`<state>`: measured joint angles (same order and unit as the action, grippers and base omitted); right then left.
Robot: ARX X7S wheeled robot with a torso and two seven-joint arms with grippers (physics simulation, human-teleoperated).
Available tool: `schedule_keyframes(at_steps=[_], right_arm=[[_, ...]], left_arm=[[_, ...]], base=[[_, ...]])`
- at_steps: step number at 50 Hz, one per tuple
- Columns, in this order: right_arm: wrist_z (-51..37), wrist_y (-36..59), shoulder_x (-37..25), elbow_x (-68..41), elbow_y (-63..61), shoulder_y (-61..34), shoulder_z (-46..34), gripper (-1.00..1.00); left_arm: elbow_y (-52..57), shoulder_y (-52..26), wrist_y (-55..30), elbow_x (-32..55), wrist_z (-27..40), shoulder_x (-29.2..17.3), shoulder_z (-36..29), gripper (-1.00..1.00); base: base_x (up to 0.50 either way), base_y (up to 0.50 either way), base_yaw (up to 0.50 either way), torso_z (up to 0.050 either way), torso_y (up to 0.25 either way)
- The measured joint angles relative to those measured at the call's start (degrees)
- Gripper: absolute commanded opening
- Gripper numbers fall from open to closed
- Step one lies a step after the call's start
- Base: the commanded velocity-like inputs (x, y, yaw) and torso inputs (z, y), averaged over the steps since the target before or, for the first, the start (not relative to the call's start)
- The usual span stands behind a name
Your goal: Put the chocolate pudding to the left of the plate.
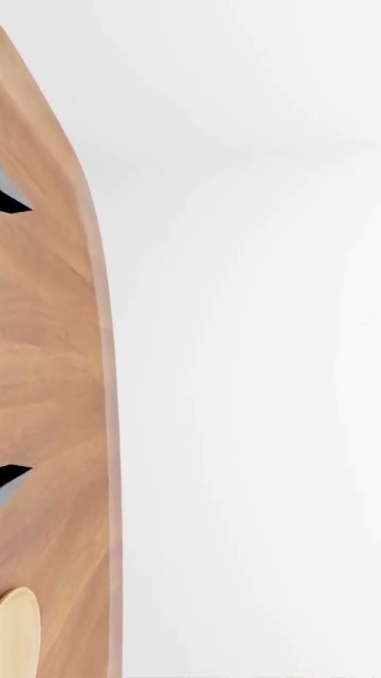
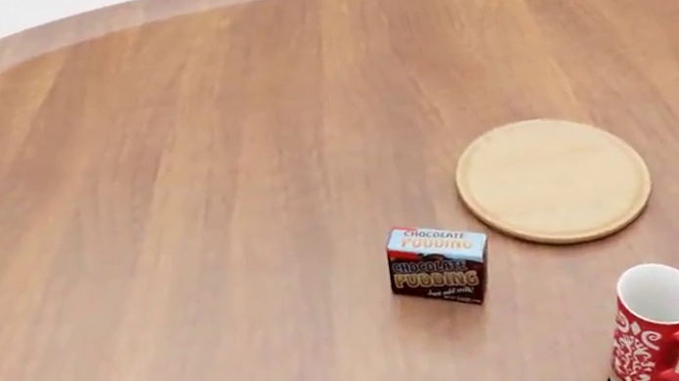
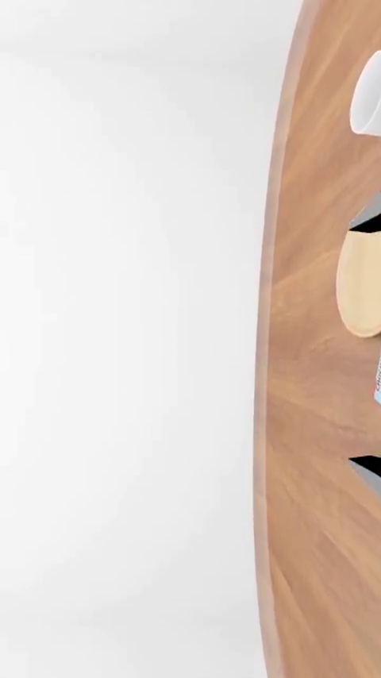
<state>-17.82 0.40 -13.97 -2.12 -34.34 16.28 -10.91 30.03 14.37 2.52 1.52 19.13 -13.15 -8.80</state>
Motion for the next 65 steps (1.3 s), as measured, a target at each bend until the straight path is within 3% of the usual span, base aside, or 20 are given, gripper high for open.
schedule_keyframes(at_steps=[65], right_arm=[[-2.31, -0.18, -1.91, -0.10, 0.41, -0.51, -1.91, 1.00]], left_arm=[[-0.35, -0.39, 0.05, 0.83, 1.88, -1.71, -1.57, 1.00]], base=[[0.18, 0.00, 0.00, 0.000, 0.000]])
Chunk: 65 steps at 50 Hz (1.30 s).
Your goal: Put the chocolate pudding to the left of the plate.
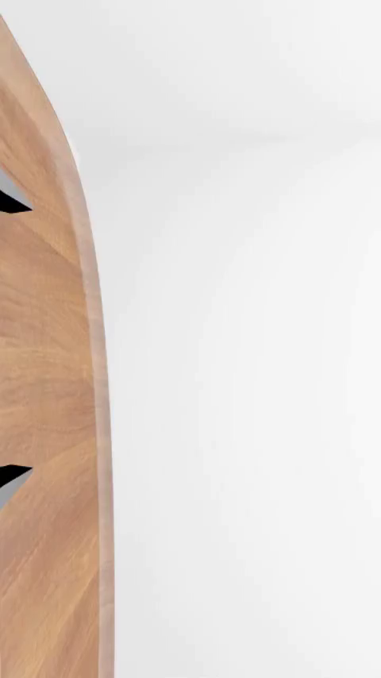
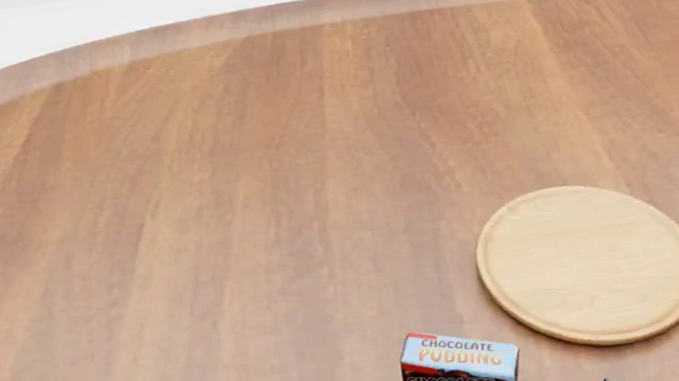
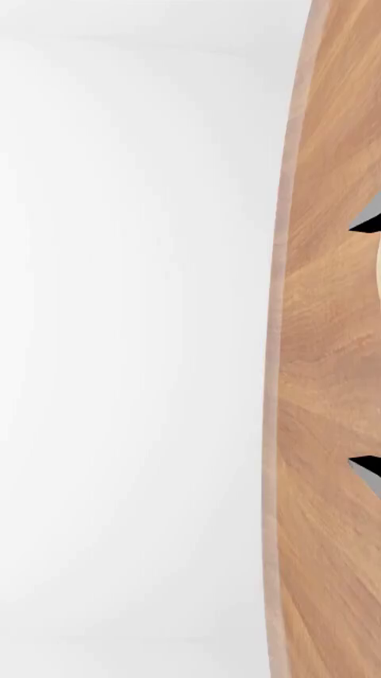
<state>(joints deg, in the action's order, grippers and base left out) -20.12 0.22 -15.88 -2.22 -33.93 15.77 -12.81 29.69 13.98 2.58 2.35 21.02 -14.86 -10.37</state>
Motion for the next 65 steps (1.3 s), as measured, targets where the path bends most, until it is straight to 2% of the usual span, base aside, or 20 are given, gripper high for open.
schedule_keyframes(at_steps=[65], right_arm=[[-2.44, 0.38, -2.04, -0.09, 0.13, -0.66, -2.01, 1.00]], left_arm=[[-0.40, -0.42, 0.27, 0.66, 1.71, -1.49, -1.40, 1.00]], base=[[0.20, 0.00, 0.00, 0.000, 0.000]])
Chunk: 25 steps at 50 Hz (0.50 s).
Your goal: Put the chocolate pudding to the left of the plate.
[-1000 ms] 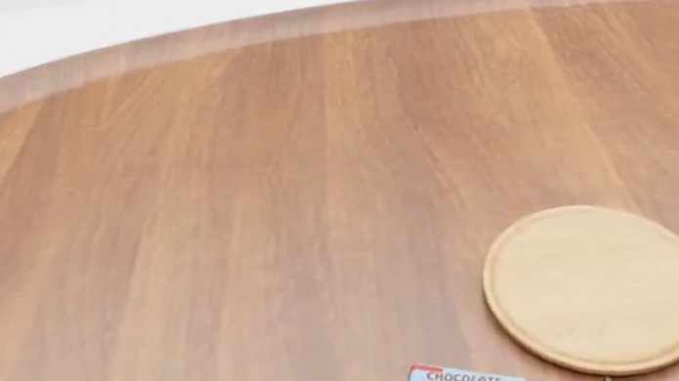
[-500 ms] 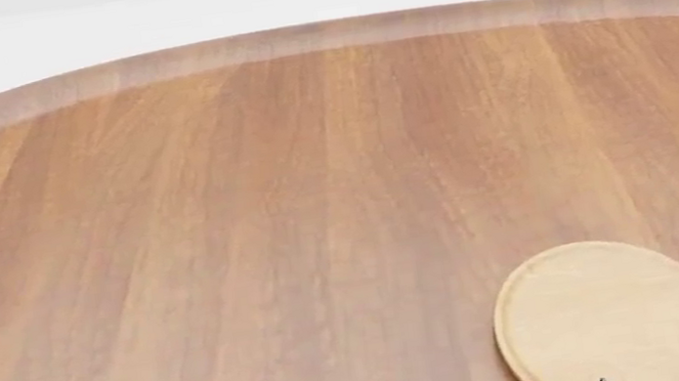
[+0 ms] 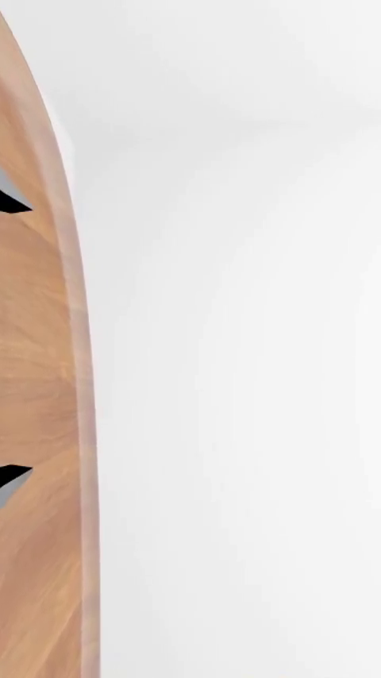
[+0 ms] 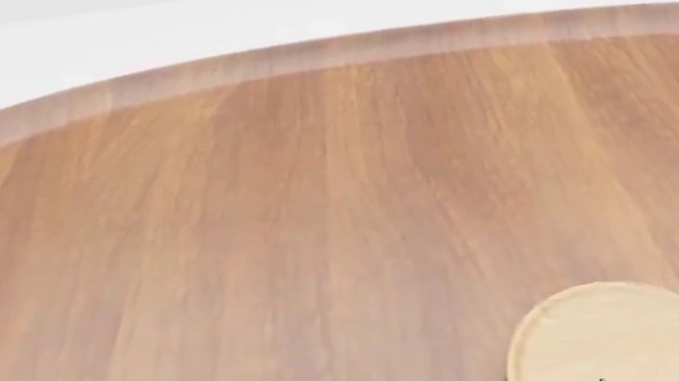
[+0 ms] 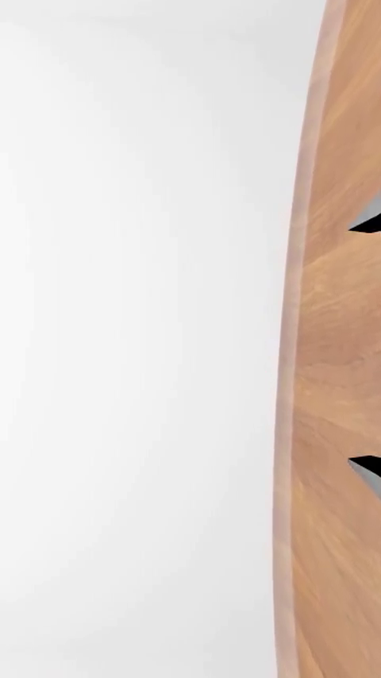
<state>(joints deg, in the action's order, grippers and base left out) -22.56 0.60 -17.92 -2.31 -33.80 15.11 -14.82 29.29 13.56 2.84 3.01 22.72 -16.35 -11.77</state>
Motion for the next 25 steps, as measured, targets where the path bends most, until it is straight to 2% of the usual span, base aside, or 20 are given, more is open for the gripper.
schedule_keyframes(at_steps=[25], right_arm=[[-1.24, -0.11, -0.37, 0.41, 0.23, -0.23, -0.46, 1.00]], left_arm=[[-0.46, -0.26, 0.34, 0.23, 0.75, -0.67, -0.68, 1.00]], base=[[0.19, 0.00, 0.00, 0.000, 0.000]])
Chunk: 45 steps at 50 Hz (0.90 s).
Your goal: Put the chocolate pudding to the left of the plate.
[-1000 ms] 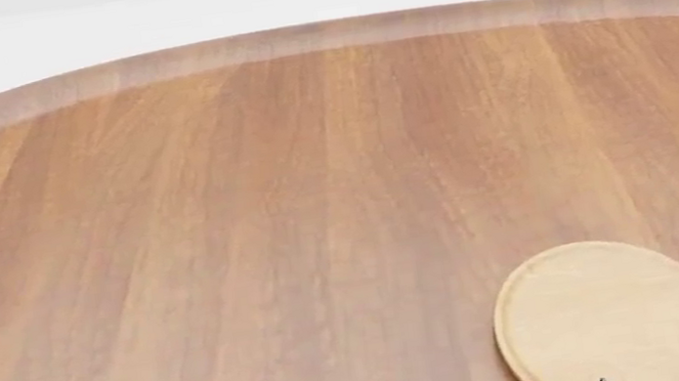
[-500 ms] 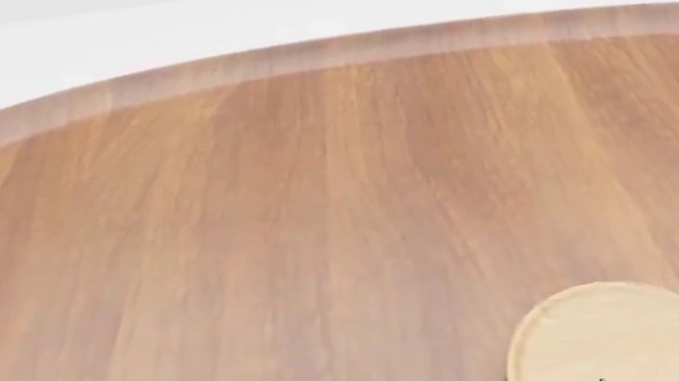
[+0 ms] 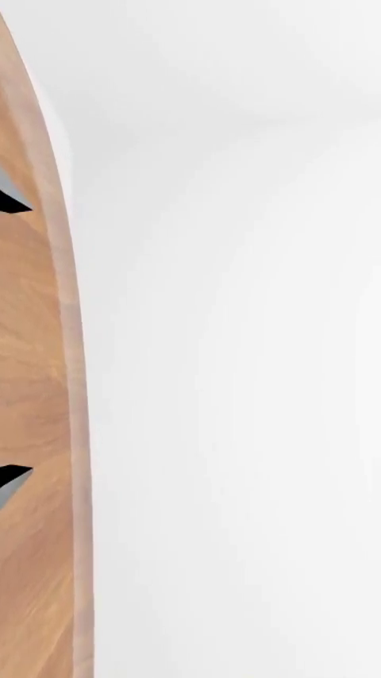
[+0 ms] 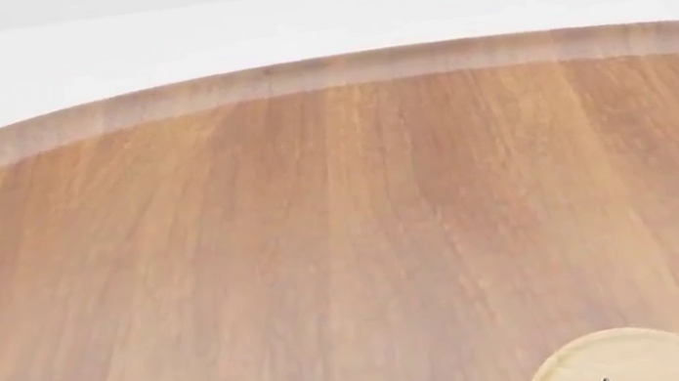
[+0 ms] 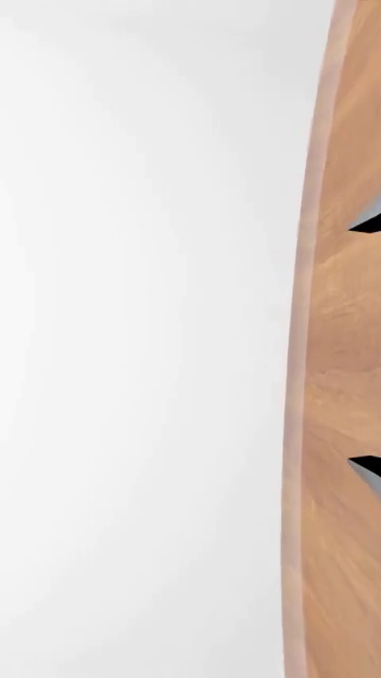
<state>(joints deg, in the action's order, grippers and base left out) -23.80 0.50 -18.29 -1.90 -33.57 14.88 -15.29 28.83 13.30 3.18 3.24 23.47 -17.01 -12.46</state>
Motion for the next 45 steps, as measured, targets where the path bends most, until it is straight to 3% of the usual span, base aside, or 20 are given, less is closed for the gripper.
schedule_keyframes(at_steps=[21, 30, 35, 40, 45], right_arm=[[-1.48, 0.33, -0.35, 0.39, -0.74, -0.22, 0.40, 1.00], [-0.15, 13.59, -3.75, 0.19, -10.08, -5.33, 4.28, 1.00], [0.55, 25.55, -11.99, -5.89, -16.46, -13.66, 9.20, 1.00], [2.25, 36.19, -23.89, -24.65, -18.84, -25.47, 13.57, 1.00], [10.77, 42.57, -34.33, -42.52, -17.74, -33.34, 16.92, 1.00]], left_arm=[[-0.14, -0.19, -0.10, 0.37, 0.58, -0.51, -0.47, 1.00], [0.20, -0.19, -0.40, 0.67, 0.83, -0.82, -0.49, 1.00], [0.51, -0.30, -0.79, 0.95, 1.00, -1.01, -0.33, 1.00], [0.78, -0.41, -1.19, 1.04, 1.17, -1.13, -0.33, 1.00], [0.91, -0.61, -1.59, 1.14, 1.25, -1.23, -0.42, 1.00]], base=[[0.00, 0.00, 0.00, 0.000, 0.000], [0.00, 0.00, 0.00, 0.000, 0.000], [0.00, 0.00, 0.00, 0.000, 0.002], [0.00, 0.00, 0.00, 0.000, 0.000], [0.00, 0.00, 0.00, 0.000, 0.000]])
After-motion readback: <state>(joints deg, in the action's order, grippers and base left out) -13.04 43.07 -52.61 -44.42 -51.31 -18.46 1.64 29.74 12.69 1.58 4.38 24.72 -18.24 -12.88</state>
